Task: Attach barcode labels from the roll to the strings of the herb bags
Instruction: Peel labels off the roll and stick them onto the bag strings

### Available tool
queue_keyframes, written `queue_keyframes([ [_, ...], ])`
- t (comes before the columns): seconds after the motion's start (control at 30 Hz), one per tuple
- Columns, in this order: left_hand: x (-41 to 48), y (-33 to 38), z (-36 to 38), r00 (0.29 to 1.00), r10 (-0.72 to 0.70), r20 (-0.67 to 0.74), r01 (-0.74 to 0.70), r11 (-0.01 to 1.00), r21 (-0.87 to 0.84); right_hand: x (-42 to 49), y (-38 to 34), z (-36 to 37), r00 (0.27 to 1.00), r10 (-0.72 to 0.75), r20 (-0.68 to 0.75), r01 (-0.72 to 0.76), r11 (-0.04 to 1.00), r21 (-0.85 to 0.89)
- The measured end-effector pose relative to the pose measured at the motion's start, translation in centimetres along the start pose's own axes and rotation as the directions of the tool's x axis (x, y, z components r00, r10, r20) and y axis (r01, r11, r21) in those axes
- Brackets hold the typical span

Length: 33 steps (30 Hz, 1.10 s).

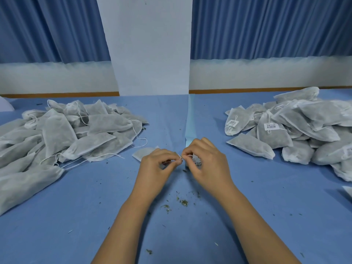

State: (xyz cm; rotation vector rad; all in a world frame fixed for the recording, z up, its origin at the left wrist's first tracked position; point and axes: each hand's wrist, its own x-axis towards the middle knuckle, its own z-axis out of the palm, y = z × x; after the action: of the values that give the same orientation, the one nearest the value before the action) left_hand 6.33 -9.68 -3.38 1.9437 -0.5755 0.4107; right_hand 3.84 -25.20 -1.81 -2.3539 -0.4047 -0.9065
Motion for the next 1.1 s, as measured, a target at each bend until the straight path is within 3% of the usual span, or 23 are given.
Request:
queue_keyframes([
  [0.1,0.0,0.4,0.1,0.991,-0.129,0.046,0.134,0.984,-0.117,-0.1,0.0,0.2,0.999,0.004,-0.032,-0.004,1.0,-0.003],
  [0.23,-0.2,1.0,0.1,0.985,-0.151,0.083,0.164,0.968,-0.19,0.1,0.4,0.6,0.981,0.188,-0.047,-0.183,0.979,0.094],
  [0.4,-0.2,1.1,0.3,0.983,-0.166,-0.084,0.15,0.974,-0.167,0.0,0.4,1.0,0.907,0.405,0.113,-0.42,0.859,0.293],
  [0.5,-0.4,1.1,0.3,0.973,-0.169,-0.157,0.14,0.974,-0.18,0.0,-0.3,1.0,0.869,0.447,0.215,-0.495,0.754,0.432],
  [0.6,-0.4,1.1,0.3,0.969,-0.185,-0.162,0.152,0.969,-0.193,0.0,-0.5,1.0,0.845,0.45,0.288,-0.534,0.705,0.467],
  [0.67,-0.4,0.9,0.3,0.964,-0.218,-0.151,0.187,0.963,-0.196,0.0,-0.3,0.7,0.853,0.445,0.274,-0.522,0.716,0.463],
  [0.8,-0.4,0.9,0.4,0.952,-0.285,-0.111,0.253,0.937,-0.242,0.1,-0.5,0.5,0.938,0.334,0.094,-0.345,0.866,0.362],
  [0.97,-0.1,1.1,0.2,0.941,-0.339,0.01,0.323,0.887,-0.33,0.0,-0.9,0.9,0.925,0.359,0.127,-0.373,0.784,0.496],
  [1.1,-0.1,1.6,0.2,0.923,-0.356,0.144,0.381,0.804,-0.456,0.0,-0.8,0.9,0.942,0.318,0.104,-0.331,0.843,0.423],
])
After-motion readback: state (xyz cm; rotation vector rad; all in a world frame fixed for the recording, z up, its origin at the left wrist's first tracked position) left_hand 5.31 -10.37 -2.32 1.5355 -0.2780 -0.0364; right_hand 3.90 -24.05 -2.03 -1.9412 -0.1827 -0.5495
